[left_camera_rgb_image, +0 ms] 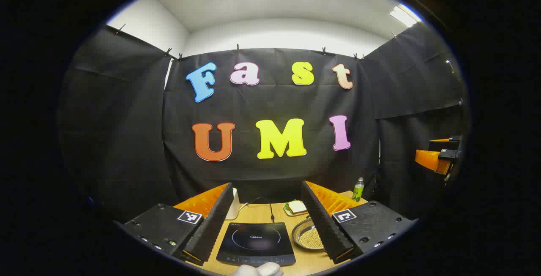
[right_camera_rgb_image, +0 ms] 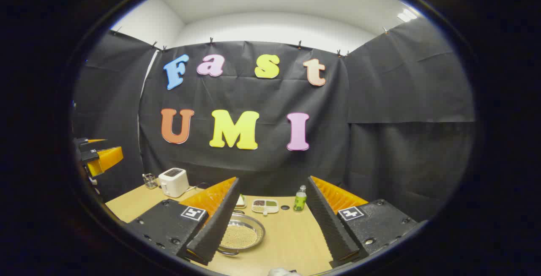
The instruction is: First push the handle of the pot to place it horizontally, then grasp the pot with both hands and set it on the induction cooktop.
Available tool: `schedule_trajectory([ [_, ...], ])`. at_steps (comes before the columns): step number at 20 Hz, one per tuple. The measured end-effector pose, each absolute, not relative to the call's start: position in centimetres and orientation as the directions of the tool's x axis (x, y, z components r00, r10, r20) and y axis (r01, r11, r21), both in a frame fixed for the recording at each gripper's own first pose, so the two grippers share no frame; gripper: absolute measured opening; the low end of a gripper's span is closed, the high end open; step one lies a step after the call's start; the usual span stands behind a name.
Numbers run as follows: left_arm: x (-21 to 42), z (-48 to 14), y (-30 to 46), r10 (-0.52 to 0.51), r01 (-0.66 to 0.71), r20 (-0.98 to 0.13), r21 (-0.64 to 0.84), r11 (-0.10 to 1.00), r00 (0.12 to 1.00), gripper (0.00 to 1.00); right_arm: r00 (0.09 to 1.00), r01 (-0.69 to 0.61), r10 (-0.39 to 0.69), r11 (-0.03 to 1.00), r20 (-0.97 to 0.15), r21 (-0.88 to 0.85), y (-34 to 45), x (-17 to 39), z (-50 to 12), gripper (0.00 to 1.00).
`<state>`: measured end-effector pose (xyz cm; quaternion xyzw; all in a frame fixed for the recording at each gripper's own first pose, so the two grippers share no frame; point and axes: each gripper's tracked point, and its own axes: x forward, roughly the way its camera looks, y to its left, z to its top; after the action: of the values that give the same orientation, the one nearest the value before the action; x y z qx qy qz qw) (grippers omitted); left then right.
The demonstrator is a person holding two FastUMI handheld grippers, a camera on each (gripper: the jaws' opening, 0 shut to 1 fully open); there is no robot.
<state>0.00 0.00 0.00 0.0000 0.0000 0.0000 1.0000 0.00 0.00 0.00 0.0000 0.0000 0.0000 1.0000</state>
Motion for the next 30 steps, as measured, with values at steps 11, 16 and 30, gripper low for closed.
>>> schedule_trajectory([
  [11,0.2,-0.1,0.1,-0.003,0.003,0.001,0.005,1.000,1.000,0.96,1.000,-0.013,0.013,1.000,-0.008,0.003,0.8,0.6,-0.3,0.98],
  [16,0.0,-0.4,0.3,0.003,-0.003,0.000,0.007,1.000,1.000,1.00,0.999,-0.021,0.021,1.000,-0.025,-0.003,1.3,0.9,-0.9,0.98],
  [30,-0.2,-1.1,2.7,0.092,-0.092,0.000,0.016,0.996,0.996,0.96,0.903,-0.372,0.372,0.927,-0.215,0.044,11.2,3.4,-5.7,0.01],
])
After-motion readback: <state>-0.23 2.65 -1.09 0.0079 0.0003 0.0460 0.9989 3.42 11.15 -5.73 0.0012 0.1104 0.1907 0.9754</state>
